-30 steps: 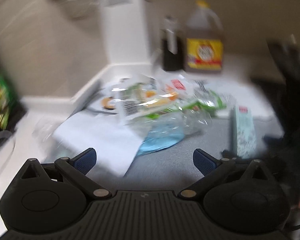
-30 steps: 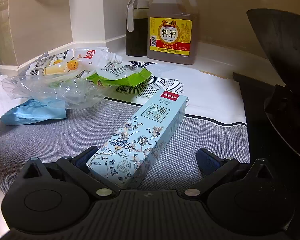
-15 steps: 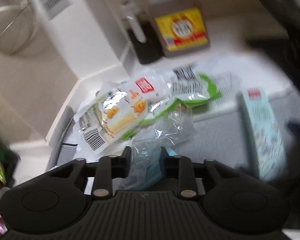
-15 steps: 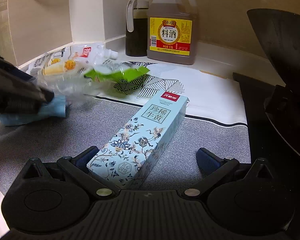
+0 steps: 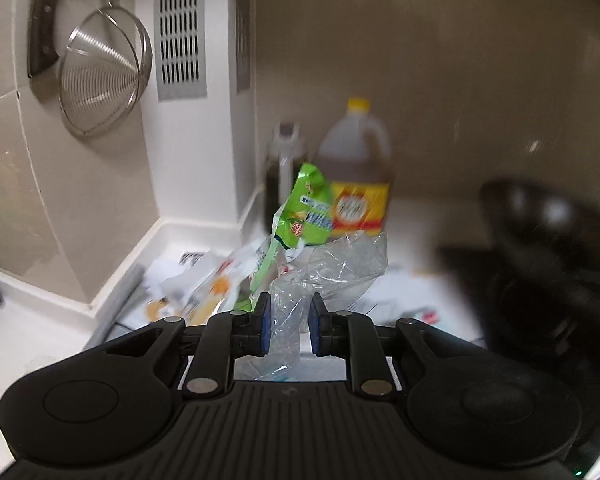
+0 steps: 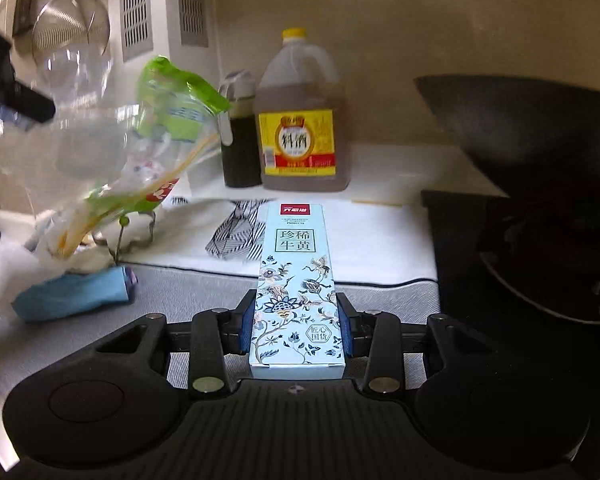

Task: Collect trash
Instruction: 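Lift the box and plastic bag and carry both toward the cabinet bin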

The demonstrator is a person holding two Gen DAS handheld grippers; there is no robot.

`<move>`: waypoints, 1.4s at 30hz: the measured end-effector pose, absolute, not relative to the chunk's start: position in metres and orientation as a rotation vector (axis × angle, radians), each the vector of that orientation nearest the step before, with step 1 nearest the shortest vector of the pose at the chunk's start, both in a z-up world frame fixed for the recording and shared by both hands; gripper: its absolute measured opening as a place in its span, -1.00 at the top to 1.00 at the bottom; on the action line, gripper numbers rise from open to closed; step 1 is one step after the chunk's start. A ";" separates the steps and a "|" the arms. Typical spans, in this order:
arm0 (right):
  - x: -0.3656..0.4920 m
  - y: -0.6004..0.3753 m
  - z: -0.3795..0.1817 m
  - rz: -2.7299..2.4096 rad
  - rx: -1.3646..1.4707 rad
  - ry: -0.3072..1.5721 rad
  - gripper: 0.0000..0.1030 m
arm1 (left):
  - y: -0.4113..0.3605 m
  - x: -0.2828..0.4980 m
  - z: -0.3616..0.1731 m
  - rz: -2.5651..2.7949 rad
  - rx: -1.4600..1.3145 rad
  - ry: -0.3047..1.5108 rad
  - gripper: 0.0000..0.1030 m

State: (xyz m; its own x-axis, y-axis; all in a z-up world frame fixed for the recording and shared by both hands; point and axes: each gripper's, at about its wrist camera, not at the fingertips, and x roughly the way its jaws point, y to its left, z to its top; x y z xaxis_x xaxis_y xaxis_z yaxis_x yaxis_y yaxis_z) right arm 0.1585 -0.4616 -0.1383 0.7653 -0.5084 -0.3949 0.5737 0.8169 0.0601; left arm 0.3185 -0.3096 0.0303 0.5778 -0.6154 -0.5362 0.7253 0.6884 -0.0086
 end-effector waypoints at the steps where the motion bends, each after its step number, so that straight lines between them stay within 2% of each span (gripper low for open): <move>1: 0.156 -0.461 -0.136 -0.591 0.184 0.368 0.20 | -0.307 0.315 0.037 -0.800 0.202 0.529 0.61; 11: 0.129 -0.449 -0.114 -0.550 0.195 0.282 0.19 | -0.268 0.279 0.066 -0.803 0.149 0.460 0.61; 20: 0.098 -0.419 -0.100 -0.460 0.153 0.201 0.19 | -0.191 0.226 0.070 -0.845 0.072 0.417 0.61; 27: 0.087 -0.399 -0.099 -0.427 0.141 0.216 0.19 | -0.147 0.206 0.068 -0.854 -0.034 0.420 0.61; 31: 0.079 -0.392 -0.099 -0.432 0.119 0.211 0.19 | -0.164 0.168 0.049 -0.719 0.191 0.225 0.61; 37: 0.072 -0.395 -0.107 -0.452 0.119 0.242 0.19 | -0.209 0.144 0.001 -0.682 0.393 0.102 0.61; 42: 0.068 -0.403 -0.115 -0.477 0.129 0.266 0.19 | -0.254 0.159 -0.049 -0.656 0.535 0.049 0.60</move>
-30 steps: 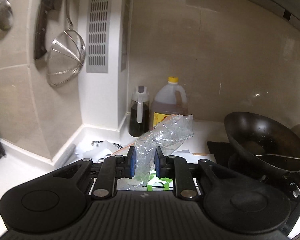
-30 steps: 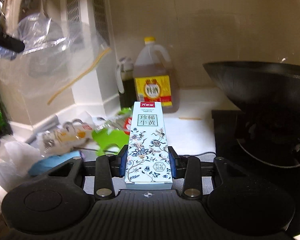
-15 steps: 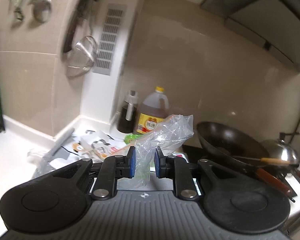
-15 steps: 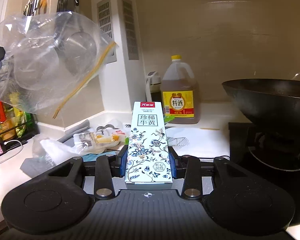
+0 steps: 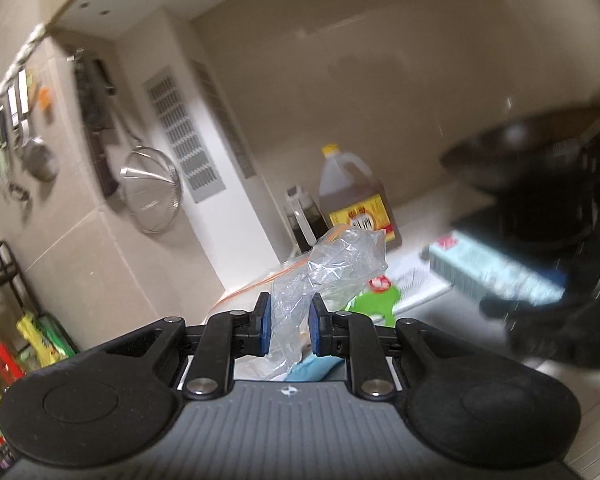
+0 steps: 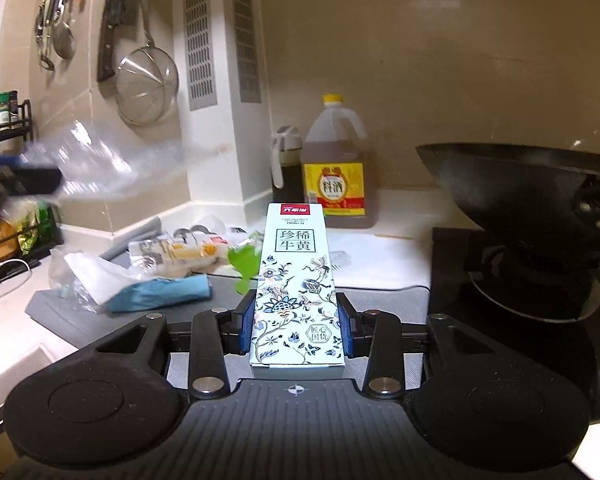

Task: Collect trash
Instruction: 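Lift the box and plastic bag and carry both toward the cabinet bin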

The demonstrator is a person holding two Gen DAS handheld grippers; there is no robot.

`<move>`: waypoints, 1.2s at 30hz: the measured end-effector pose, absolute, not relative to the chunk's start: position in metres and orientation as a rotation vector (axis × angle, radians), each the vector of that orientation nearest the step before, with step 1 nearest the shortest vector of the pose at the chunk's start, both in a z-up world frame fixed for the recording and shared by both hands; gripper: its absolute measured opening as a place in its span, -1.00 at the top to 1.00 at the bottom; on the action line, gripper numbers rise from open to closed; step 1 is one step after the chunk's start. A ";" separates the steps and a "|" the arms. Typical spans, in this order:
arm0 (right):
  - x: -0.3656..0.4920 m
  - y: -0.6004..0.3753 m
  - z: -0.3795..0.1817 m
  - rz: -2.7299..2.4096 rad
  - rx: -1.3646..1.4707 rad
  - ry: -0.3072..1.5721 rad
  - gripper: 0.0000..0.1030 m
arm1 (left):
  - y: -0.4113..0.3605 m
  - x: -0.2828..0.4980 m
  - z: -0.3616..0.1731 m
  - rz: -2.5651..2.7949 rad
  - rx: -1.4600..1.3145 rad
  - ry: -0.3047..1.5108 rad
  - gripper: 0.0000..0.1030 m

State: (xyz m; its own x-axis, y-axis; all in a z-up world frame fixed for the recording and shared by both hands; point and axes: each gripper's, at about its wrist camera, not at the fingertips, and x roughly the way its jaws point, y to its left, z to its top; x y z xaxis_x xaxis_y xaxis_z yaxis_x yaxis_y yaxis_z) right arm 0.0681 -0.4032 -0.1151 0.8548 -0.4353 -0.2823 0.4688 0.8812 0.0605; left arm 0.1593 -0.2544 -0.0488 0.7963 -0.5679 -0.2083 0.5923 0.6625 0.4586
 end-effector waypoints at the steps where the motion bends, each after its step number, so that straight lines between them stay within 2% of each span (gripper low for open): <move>1: 0.068 -0.405 -0.117 -0.480 0.130 0.271 0.19 | -0.261 0.162 -0.060 -0.654 0.567 0.048 0.60; 6: 0.069 -0.410 -0.126 -0.486 0.140 0.296 0.19 | -0.276 0.176 -0.106 -0.616 0.667 0.097 0.60; 10: 0.069 -0.410 -0.131 -0.486 0.132 0.303 0.19 | -0.271 0.160 -0.135 -0.566 0.807 -0.054 0.60; 12: 0.069 -0.410 -0.133 -0.484 0.133 0.310 0.19 | -0.266 0.152 -0.140 -0.570 0.826 -0.074 0.60; 21: 0.046 -0.390 -0.121 -0.405 0.114 0.295 0.19 | -0.198 0.105 -0.110 -0.529 0.672 0.003 0.60; 24: 0.035 -0.369 -0.116 -0.321 0.089 0.304 0.19 | -0.165 0.089 -0.100 -0.495 0.607 0.079 0.59; 29: 0.021 -0.327 -0.117 -0.163 0.084 0.369 0.19 | -0.107 0.067 -0.096 -0.430 0.490 0.258 0.59; 36: 0.012 -0.267 -0.138 -0.017 0.031 0.495 0.19 | -0.054 0.026 -0.105 -0.398 0.361 0.340 0.59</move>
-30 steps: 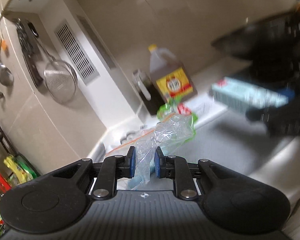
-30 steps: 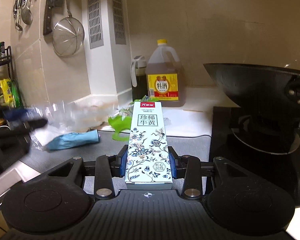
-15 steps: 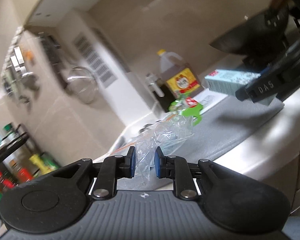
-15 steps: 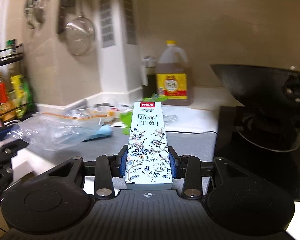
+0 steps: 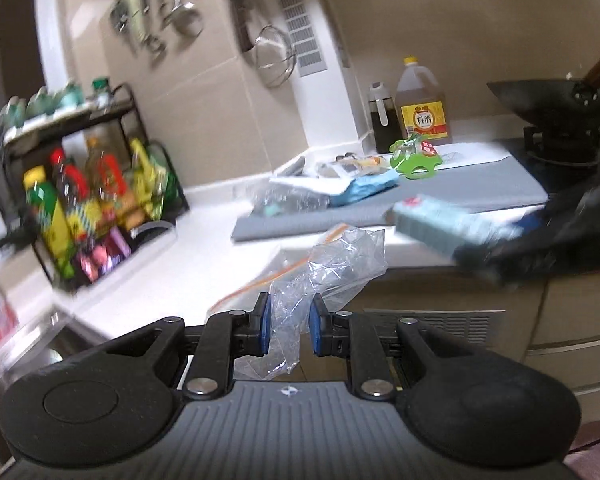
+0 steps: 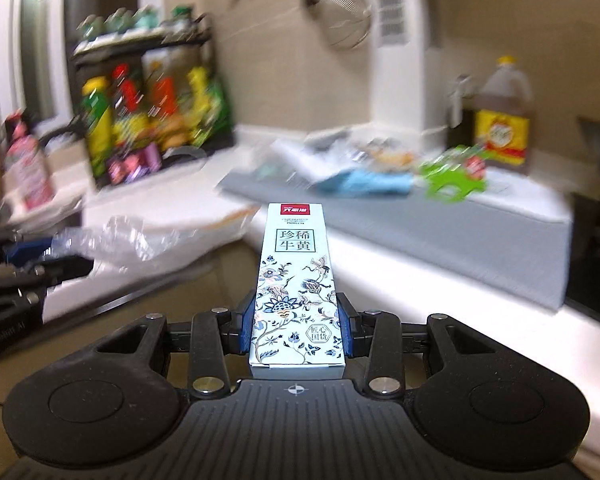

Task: Collect trash
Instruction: 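Lift the box and plastic bag and carry both toward the cabinet bin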

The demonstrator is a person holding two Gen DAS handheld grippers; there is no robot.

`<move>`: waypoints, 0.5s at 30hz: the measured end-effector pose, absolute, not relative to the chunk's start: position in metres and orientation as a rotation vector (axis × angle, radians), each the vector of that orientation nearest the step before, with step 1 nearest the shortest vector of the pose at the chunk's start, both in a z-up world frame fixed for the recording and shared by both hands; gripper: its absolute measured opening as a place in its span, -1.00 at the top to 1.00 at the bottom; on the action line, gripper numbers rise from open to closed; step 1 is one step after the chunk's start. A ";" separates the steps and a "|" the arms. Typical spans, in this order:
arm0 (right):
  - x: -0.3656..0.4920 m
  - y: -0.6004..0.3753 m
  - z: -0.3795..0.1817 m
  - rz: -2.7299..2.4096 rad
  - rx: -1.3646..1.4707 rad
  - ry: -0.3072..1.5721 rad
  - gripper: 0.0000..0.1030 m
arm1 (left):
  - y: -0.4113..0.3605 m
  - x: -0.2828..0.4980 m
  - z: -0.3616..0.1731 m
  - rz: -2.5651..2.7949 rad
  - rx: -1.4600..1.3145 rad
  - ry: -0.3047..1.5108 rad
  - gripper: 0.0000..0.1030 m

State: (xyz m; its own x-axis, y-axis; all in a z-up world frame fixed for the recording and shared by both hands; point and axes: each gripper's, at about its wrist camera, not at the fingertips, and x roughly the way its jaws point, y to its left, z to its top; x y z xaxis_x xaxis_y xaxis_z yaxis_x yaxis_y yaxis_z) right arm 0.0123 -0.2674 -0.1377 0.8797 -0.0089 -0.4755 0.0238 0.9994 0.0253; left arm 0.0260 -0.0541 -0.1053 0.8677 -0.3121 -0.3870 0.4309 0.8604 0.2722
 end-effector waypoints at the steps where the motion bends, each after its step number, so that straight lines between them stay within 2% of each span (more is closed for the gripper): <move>1: 0.012 -0.262 -0.142 -0.009 0.035 0.519 0.19 | -0.049 0.022 -0.107 -0.396 0.346 0.350 0.59; 5: 0.012 -0.245 -0.157 0.008 0.021 0.590 0.19 | -0.034 0.010 -0.117 -0.369 0.317 0.385 0.59; 15: 0.016 -0.228 -0.169 0.004 -0.047 0.635 0.19 | -0.016 0.020 -0.132 -0.414 0.269 0.528 0.59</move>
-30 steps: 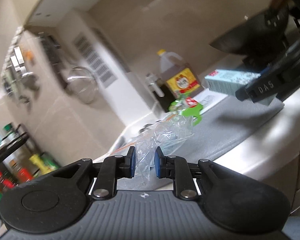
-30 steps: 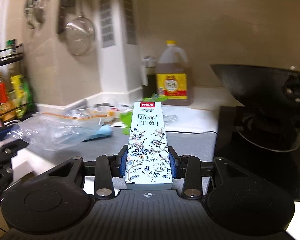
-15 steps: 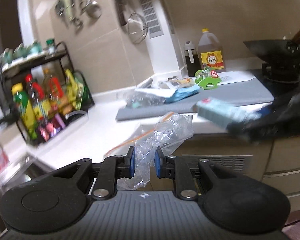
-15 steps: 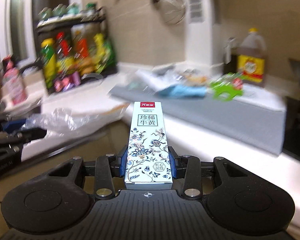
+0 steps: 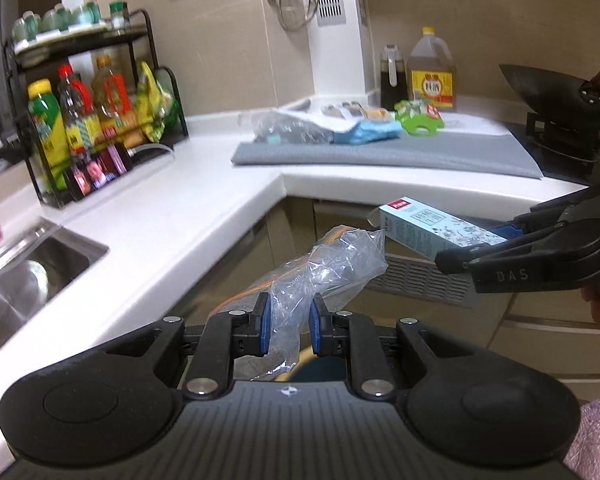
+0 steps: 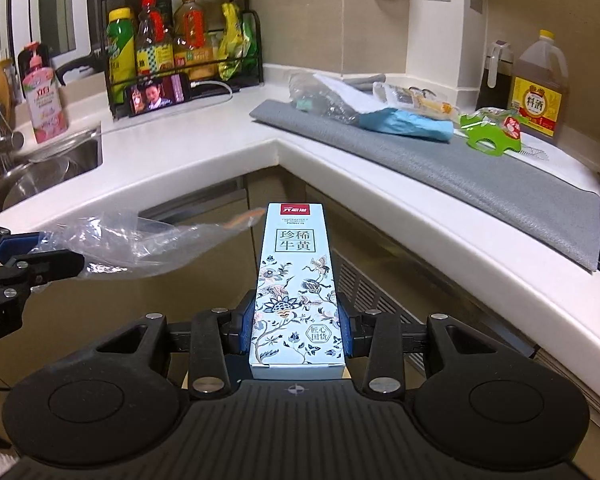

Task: Collect trash
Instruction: 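Lift the box and plastic bag and carry both toward the cabinet bin, then lower both tools over the blue-lined bin and open both grippers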

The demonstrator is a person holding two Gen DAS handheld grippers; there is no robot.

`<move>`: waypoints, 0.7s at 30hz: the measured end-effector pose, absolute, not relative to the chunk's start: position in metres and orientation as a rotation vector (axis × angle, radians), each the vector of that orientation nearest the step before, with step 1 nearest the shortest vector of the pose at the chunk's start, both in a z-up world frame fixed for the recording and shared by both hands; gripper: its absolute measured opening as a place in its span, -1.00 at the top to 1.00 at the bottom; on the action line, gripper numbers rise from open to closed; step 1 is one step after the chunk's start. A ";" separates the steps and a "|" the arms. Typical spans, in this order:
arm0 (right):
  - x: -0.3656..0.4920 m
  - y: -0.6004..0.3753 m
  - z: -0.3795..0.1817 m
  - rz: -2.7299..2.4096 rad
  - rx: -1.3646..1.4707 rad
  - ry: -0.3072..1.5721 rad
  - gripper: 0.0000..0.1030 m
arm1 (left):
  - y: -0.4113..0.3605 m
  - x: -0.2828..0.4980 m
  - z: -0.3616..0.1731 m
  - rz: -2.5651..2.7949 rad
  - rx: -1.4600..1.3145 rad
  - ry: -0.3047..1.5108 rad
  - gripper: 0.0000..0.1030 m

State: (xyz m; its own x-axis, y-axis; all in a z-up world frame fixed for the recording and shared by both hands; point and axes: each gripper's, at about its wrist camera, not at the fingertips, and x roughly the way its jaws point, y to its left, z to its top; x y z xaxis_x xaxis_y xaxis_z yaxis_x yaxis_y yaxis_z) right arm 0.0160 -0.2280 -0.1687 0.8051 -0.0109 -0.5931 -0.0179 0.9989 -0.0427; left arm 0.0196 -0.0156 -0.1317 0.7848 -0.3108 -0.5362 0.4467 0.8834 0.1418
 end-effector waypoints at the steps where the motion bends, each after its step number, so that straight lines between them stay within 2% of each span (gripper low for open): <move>1: 0.016 -0.227 -0.170 0.005 -0.050 0.641 0.19 | -0.015 0.020 -0.133 -0.424 0.266 0.538 0.59; 10: 0.021 -0.224 -0.178 0.020 -0.065 0.669 0.19 | -0.025 0.031 -0.141 -0.422 0.303 0.605 0.59; 21: 0.043 -0.230 -0.193 0.024 -0.062 0.727 0.19 | -0.035 0.072 -0.165 -0.368 0.298 0.798 0.59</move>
